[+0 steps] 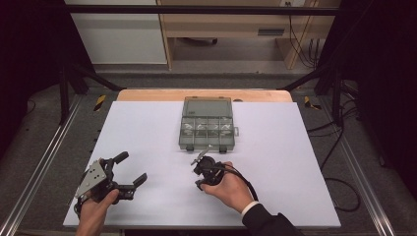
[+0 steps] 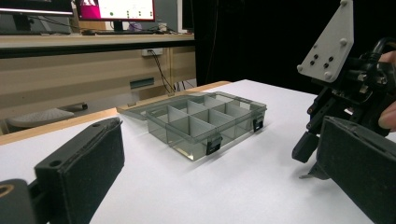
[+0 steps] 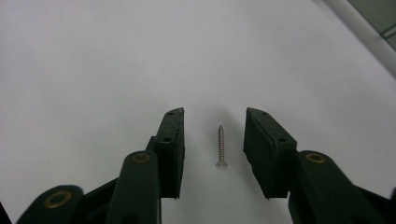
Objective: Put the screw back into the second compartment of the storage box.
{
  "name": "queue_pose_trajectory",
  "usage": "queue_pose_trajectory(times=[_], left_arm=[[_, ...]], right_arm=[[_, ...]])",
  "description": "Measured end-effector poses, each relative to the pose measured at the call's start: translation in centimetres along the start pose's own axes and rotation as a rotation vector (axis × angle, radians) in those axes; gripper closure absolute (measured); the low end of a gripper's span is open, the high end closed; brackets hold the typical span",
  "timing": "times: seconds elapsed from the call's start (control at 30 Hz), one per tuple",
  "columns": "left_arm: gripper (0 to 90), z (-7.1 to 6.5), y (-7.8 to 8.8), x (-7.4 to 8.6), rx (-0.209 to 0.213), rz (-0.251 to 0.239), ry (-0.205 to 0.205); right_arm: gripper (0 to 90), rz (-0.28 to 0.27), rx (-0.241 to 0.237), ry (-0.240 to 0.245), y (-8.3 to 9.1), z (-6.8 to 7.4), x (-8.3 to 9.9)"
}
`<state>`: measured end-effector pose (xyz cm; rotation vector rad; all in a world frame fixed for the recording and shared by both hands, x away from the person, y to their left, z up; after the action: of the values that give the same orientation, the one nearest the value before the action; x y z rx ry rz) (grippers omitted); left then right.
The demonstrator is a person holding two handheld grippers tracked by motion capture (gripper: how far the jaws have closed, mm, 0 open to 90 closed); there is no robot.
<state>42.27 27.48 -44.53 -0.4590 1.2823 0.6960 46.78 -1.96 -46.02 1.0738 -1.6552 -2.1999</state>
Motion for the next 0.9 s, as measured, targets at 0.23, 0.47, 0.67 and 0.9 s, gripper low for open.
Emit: queue_pose_trajectory(times=[0.23,0.47,0.67,0.9], left_arm=[[0.8,0.0,0.0,0.0,-0.001,-0.004,0.004],[0.8,0.0,0.0,0.0,-0.003,-0.002,0.007],[0.8,0.0,0.0,0.0,-0.001,-0.001,0.005],[0.8,0.0,0.0,0.0,0.008,-0.007,0.003]], right_arm=[[71.8,0.028,0.018,0.004,-0.6,-0.5,0.3],[87.6,0.037,0.004,-0.013,-1.0,-0.9,0.4],[88.0,0.024,0.006,-0.013,-0.8,-0.8,0.4],[88.1,-0.036,-0.016,-0.03,0.4,-1.6,0.1]])
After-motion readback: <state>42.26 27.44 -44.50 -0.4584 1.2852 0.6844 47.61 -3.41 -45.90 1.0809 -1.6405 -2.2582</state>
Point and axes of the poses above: each handheld gripper's, and its own axes: y roughly backward along the jaws, x roughly out of its underside, z roughly to its left, the point moved 2 cm from there along -y, roughly forward along the jaws, and after that the axes turned 13 degrees about -y, right-handed, at the moved point
